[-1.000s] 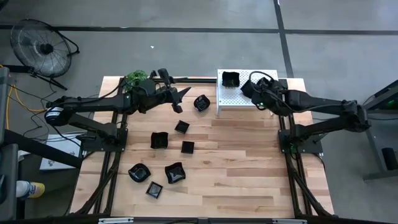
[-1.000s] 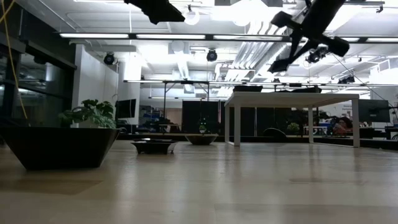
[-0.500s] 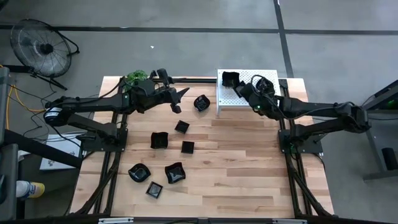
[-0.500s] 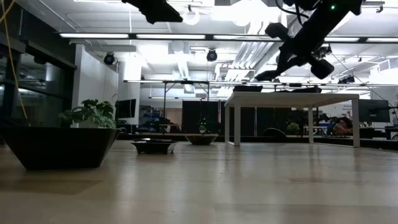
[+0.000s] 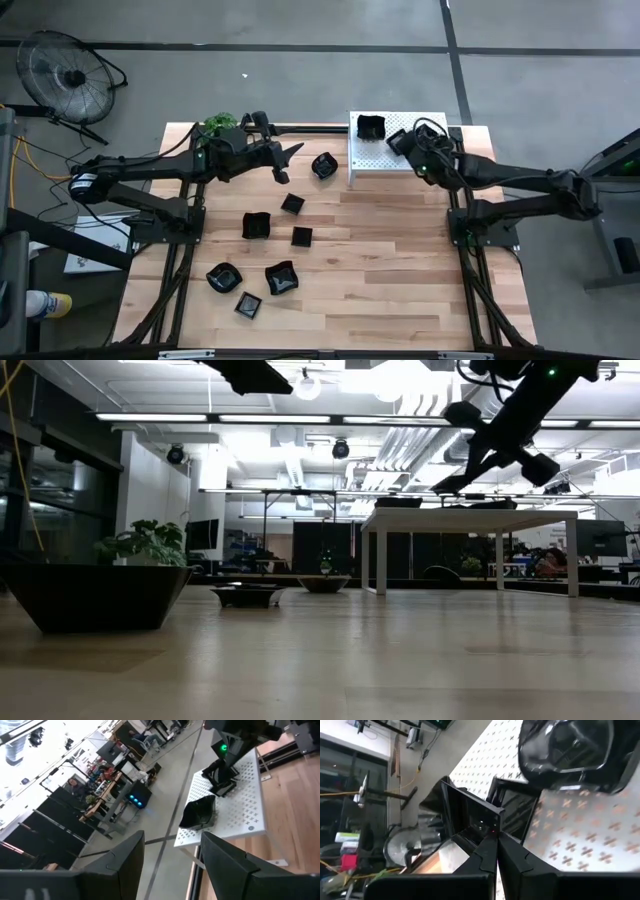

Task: Pick & Place Mini shaped plates
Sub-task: Stack the square plate on top of the square plate on the shelf

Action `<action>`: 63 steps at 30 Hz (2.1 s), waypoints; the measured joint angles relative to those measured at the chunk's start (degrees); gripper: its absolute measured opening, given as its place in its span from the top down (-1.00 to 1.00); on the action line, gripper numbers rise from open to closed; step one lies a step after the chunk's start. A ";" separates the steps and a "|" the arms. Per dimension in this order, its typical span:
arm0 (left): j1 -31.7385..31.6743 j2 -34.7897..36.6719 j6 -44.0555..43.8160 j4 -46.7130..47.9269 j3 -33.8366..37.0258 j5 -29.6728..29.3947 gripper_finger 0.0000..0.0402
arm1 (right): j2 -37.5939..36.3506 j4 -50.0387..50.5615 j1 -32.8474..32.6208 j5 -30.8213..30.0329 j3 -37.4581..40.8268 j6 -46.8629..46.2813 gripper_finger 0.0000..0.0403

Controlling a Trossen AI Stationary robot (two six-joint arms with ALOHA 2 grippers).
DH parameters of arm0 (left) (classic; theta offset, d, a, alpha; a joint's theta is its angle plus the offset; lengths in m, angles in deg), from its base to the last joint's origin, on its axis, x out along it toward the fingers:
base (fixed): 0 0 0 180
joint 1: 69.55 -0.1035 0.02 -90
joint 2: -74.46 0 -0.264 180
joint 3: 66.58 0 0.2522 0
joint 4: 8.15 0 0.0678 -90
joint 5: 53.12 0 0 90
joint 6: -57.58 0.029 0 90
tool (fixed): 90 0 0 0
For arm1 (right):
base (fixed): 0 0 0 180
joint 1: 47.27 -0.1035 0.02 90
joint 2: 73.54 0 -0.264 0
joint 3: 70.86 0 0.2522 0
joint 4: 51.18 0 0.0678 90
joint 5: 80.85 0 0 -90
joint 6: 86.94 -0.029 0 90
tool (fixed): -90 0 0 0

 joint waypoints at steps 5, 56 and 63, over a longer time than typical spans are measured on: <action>0.00 0.00 -0.11 -0.02 0.00 1.09 0.05 | -0.96 2.06 1.94 1.71 0.00 2.22 1.00; 0.00 -0.04 -1.08 -0.02 0.00 1.75 0.05 | 3.23 -1.21 6.96 6.08 -0.02 13.82 1.00; 0.00 -0.04 -1.22 -0.02 0.00 1.77 0.05 | 3.23 0.11 6.95 5.30 -0.02 13.76 0.88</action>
